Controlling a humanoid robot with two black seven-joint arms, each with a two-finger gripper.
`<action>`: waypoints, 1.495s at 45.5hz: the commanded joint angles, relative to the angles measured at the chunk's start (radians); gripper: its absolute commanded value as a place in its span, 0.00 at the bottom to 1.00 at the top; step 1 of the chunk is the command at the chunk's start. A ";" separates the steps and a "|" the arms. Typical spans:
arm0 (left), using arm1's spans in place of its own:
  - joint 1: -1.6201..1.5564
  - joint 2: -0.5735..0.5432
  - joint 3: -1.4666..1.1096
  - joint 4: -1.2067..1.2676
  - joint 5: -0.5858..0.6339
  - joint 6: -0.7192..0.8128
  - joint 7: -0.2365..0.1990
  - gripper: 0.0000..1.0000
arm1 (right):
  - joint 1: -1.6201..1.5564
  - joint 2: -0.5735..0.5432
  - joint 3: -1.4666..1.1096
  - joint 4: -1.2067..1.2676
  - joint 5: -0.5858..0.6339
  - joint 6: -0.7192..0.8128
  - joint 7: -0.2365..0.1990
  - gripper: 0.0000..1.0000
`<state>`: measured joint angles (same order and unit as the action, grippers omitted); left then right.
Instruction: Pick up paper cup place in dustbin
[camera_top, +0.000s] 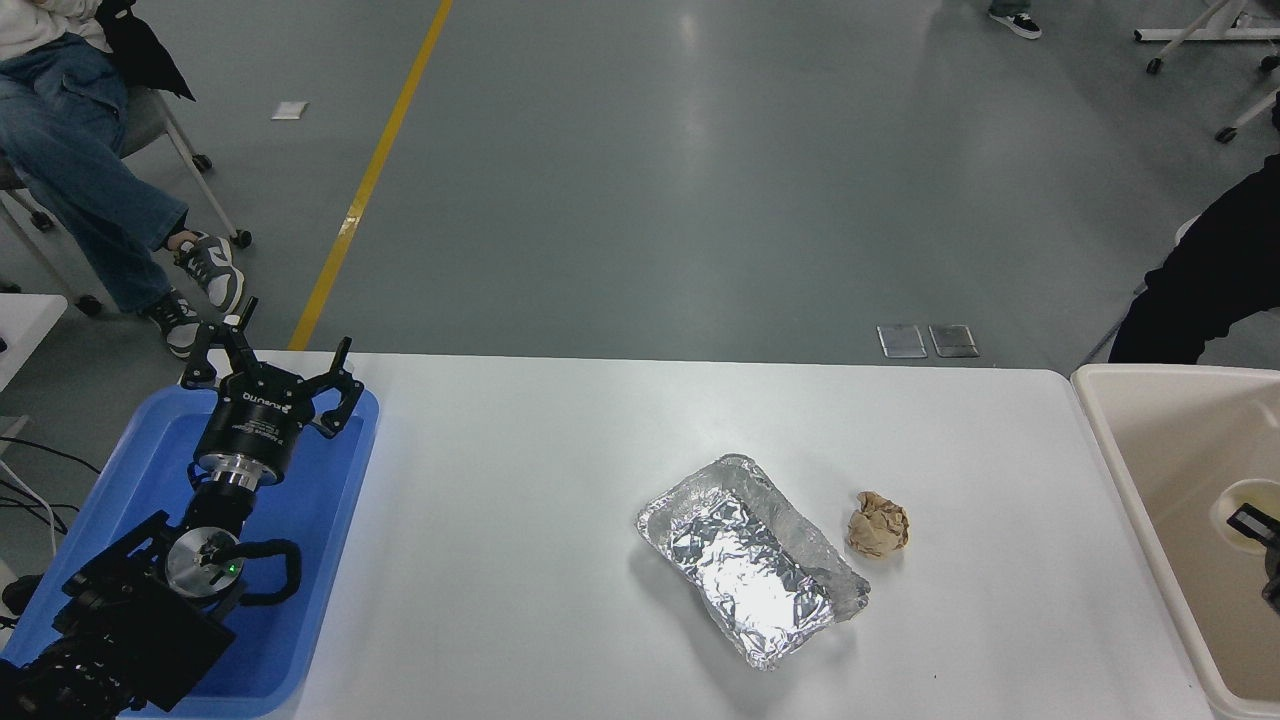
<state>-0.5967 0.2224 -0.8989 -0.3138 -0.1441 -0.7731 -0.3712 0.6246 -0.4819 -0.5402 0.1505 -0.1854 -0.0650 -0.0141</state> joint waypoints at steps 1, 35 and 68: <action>0.000 0.000 0.000 -0.001 0.000 0.000 0.000 1.00 | 0.007 -0.001 -0.001 0.012 0.004 0.008 0.000 1.00; 0.000 0.000 0.000 0.001 0.000 0.000 0.000 1.00 | 1.012 0.040 -0.583 0.650 -0.002 0.266 -0.001 1.00; 0.000 0.000 0.000 0.001 0.000 0.000 0.000 1.00 | 1.604 0.028 -0.719 1.046 -0.014 0.850 0.000 1.00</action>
<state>-0.5967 0.2227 -0.8989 -0.3133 -0.1441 -0.7728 -0.3712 2.0780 -0.4401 -1.2437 1.0846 -0.1990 0.6757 -0.0141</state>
